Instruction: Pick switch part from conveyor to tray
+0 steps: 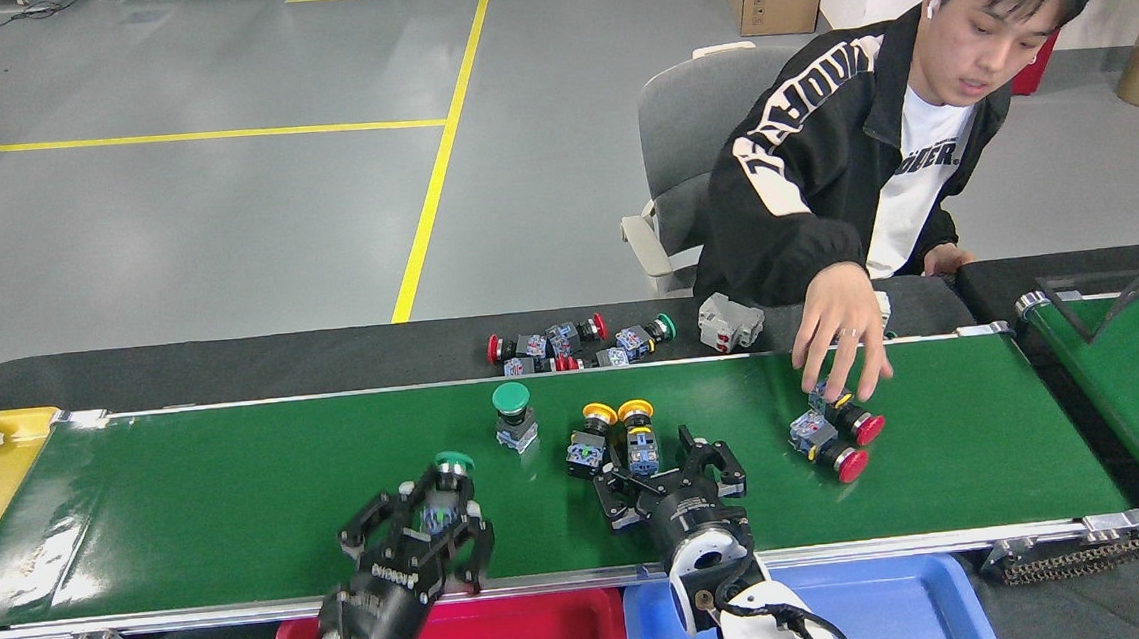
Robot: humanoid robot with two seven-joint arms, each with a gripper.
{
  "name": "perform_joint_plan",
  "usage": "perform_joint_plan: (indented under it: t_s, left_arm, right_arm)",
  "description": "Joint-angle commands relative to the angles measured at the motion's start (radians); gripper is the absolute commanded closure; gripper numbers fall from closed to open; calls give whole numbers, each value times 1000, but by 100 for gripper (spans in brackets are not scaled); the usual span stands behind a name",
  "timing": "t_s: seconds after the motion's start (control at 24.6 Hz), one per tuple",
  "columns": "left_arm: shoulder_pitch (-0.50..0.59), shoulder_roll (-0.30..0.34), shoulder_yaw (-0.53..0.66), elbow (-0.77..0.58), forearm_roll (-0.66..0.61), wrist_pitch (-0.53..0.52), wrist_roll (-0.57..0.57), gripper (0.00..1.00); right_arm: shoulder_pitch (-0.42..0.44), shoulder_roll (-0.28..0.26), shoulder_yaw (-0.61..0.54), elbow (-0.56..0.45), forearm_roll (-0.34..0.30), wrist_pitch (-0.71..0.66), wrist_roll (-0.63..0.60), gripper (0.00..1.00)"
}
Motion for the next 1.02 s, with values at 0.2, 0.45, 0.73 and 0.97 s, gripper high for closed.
perform_joint_plan:
  t_s: [0.2, 0.45, 0.73, 0.97]
  left_arm:
    - [101, 54, 31, -35, -6, -22, 108, 17]
    - [109, -30, 189, -35, 13, -17, 110, 0]
    - [156, -148, 486, -35, 125, -25, 18, 0]
    - [146, -141, 485, -35, 169, -19, -11, 0]
  right_arm:
    - [30, -25, -4, -151, -5, -87, -4, 86]
    - [308, -223, -4, -597, -103, -339, 51, 85]
    - [458, -228, -5, -683, -134, -591, 71, 0]
    - [447, -156, -119, -665, -136, -586, 69, 1]
